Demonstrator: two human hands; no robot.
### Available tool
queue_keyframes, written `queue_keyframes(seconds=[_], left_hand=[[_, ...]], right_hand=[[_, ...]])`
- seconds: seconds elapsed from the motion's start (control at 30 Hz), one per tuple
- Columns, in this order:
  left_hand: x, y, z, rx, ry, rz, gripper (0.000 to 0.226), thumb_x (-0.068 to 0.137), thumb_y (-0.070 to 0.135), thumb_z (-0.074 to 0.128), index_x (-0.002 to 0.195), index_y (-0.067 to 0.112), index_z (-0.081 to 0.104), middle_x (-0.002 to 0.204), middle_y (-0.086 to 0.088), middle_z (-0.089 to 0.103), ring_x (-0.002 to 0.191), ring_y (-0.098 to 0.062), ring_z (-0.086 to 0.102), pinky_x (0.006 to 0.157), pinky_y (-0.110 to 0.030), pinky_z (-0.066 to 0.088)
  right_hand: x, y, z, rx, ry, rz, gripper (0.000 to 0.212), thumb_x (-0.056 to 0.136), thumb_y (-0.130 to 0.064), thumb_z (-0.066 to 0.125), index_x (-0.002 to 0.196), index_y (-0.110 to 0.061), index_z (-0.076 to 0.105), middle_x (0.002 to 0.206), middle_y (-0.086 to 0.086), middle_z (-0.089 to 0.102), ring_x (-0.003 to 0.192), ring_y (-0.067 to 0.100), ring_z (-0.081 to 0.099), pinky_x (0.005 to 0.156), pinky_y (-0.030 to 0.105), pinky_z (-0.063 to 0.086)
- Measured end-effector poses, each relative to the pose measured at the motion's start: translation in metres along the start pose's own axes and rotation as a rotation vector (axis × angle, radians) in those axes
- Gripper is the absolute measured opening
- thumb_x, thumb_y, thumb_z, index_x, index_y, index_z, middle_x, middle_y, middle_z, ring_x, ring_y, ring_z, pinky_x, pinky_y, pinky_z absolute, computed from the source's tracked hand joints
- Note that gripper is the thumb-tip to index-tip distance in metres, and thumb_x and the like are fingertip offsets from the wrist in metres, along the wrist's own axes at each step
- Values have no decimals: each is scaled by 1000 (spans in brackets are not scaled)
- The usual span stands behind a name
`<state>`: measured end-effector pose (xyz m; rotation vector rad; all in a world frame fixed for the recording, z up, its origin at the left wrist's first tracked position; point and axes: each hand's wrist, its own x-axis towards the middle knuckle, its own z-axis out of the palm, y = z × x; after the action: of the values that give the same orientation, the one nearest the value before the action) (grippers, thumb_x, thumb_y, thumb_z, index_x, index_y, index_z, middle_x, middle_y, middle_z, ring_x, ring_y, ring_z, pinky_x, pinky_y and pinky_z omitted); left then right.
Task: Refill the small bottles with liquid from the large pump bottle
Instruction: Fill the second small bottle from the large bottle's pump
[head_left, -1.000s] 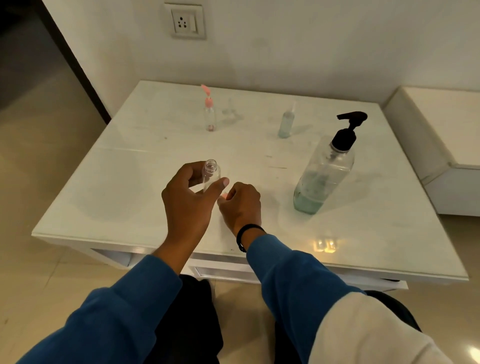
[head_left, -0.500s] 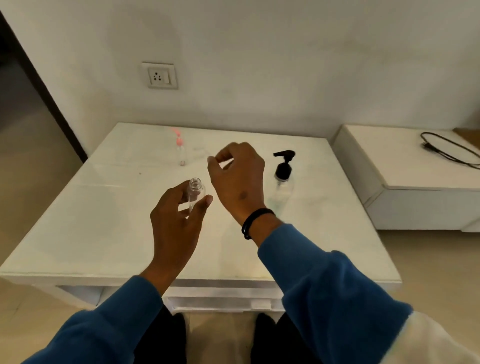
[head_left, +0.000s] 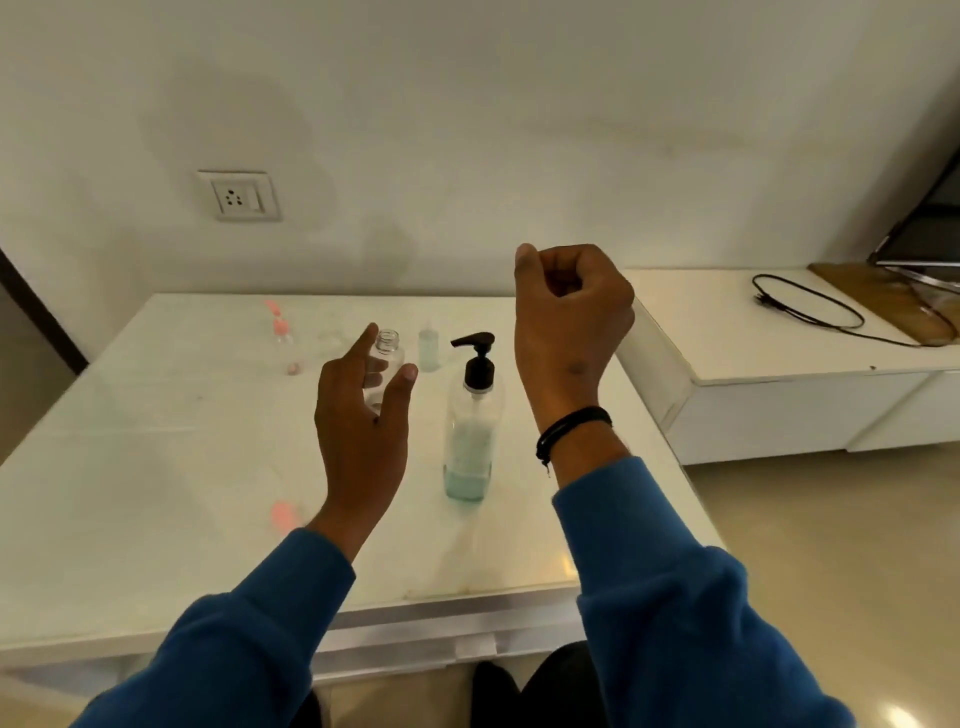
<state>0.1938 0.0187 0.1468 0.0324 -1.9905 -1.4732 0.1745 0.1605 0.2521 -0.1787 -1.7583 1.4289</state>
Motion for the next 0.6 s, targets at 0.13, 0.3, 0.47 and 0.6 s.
queue_keyframes(seconds=[0.13,0.3,0.47,0.6], left_hand=[[-6,-21,12,-23,25,-29,51,96,27,70,144,17,55,119,9,55,100,9,57,83,-26,57],[-9,-40,14,-21,-40,41,52,93,32,72,138,9,59,118,7,63,102,5,60,79,-13,55],[5,-34,17,-60,-135,81,53,90,28,78,136,9,59,120,9,67,108,-7,66,82,-13,54],[15,-36,22,-67,-136,66,48,88,31,80,128,11,62,111,22,65,104,-3,68,79,-13,55]], right_hand=[[-10,31,15,30,47,106,16,93,-22,74,80,-16,67,71,-15,64,69,4,61,71,17,53],[-28,72,23,109,-5,123,14,97,-13,67,85,-5,70,72,-8,66,67,1,60,67,16,49],[-41,87,32,151,-116,3,3,96,-10,69,96,-8,71,85,-8,71,82,14,71,76,32,61],[-43,95,38,149,-119,-104,4,95,-9,71,95,-11,68,87,4,72,80,21,73,71,27,61]])
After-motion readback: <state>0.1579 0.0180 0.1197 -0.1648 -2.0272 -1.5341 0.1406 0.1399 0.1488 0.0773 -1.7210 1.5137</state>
